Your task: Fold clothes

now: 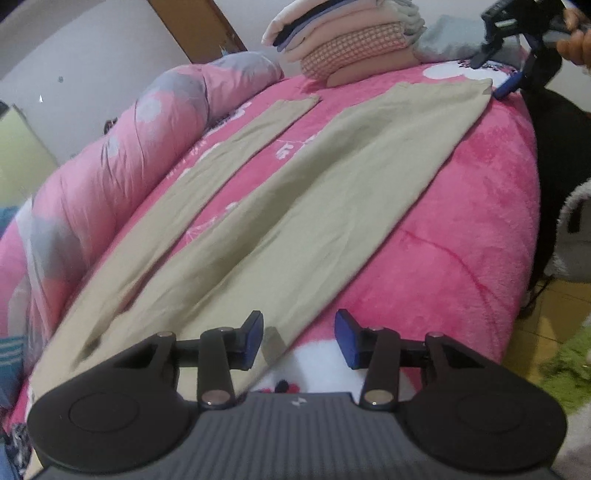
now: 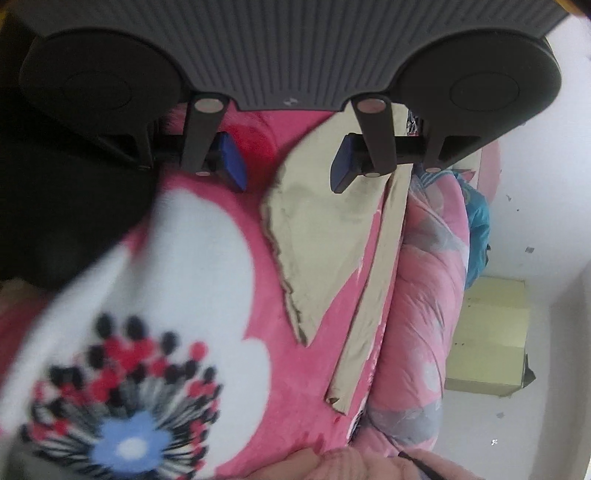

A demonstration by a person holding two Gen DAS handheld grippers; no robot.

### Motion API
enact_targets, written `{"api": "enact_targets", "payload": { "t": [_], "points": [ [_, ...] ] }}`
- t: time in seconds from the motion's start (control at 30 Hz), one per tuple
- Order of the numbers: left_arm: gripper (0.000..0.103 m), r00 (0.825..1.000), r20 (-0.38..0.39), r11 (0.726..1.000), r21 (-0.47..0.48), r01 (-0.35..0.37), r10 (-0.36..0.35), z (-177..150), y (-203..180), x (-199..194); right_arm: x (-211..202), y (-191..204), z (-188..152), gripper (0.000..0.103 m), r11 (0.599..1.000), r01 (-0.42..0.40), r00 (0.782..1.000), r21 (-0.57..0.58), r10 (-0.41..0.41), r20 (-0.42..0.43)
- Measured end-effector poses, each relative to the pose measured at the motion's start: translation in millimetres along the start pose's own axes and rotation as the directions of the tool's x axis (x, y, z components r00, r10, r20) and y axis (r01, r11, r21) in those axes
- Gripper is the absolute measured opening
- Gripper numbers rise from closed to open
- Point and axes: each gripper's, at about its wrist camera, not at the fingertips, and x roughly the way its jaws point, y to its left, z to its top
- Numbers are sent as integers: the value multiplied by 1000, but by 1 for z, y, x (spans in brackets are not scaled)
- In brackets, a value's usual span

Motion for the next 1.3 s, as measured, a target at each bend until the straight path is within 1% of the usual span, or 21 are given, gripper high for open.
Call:
{"api": "enact_targets", "payload": {
  "t": [0.07,0.1,0.17,0.2,0.23,0.3,0.33,0.5,0.6,0.63,0.73,0.8,0.83,0.93,1.0,1.07,1.1,1.17,1.2,1.23,1.3],
  "points": [
    [32,1000,3,1000,-9,-3,4,1,1,5,7,7,2,47,999,31,999,-31,-30,13],
    [29,1000,4,1000,-18,-3,3,1,1,7,10,8,2,43,998,52,998,-29,-51,26],
    [8,1000,8,999,-27,-16,16,3,-1,12,13,10,2,25,997,72,996,-31,-70,54],
    [7,999,12,999,-20,-37,37,4,-4,12,11,13,2,9,995,89,994,-50,-85,73],
    [3,999,22,999,-22,-47,48,5,-4,10,10,16,3,6,993,96,992,-66,-90,91],
    [3,997,50,997,-56,-56,59,8,0,-1,2,32,2,6,992,59,992,-113,-45,117],
    [2,997,65,995,-97,-39,46,9,8,-10,-3,42,1,6,989,38,991,-145,-19,129],
    [2,998,58,990,-137,23,-15,-4,9,-20,-40,80,-13,5,966,3,992,-258,30,124],
    [3,997,55,985,-160,60,-52,-11,10,-25,-39,66,-24,5,966,74,994,-249,-52,92],
    [3,996,54,983,-168,72,-64,-14,10,-27,-34,55,-26,5,971,95,994,-221,-79,81],
    [4,994,52,975,-191,109,-101,-21,11,-33,-22,24,-34,6,972,170,985,-160,-164,48],
    [6,991,51,969,-207,133,-125,-26,11,-37,-28,14,-37,9,972,196,981,-126,-193,37],
    [10,989,51,966,-215,145,-137,-29,12,-39,-34,13,-37,10,968,218,976,-124,-213,51],
    [23,985,76,955,-246,168,-153,-33,18,-48,-62,31,-30,10,929,313,941,-195,-276,194],
    [25,981,108,941,-281,186,-161,-36,27,-56,-75,47,-22,10,908,340,924,-245,-273,269],
    [27,976,149,913,-352,205,-162,-39,42,-63,-69,65,-13,11,880,352,919,-320,-261,294],
    [29,975,165,898,-391,204,-150,-40,49,-66,-60,75,-10,13,856,362,919,-369,-261,297],
    [33,975,189,868,-456,196,-120,-42,62,-69,-37,92,-2,25,807,369,922,-461,-253,294],
    [33,978,188,859,-482,174,-93,-42,66,-68,-25,96,3,38,790,372,922,-487,-256,289],
    [34,981,181,855,-496,151,-69,-41,69,-65,-14,94,11,45,790,385,918,-477,-277,283],
    [36,986,163,841,-531,109,-24,-38,71,-54,9,89,26,46,788,412,909,-458,-318,270]
  ]
}}
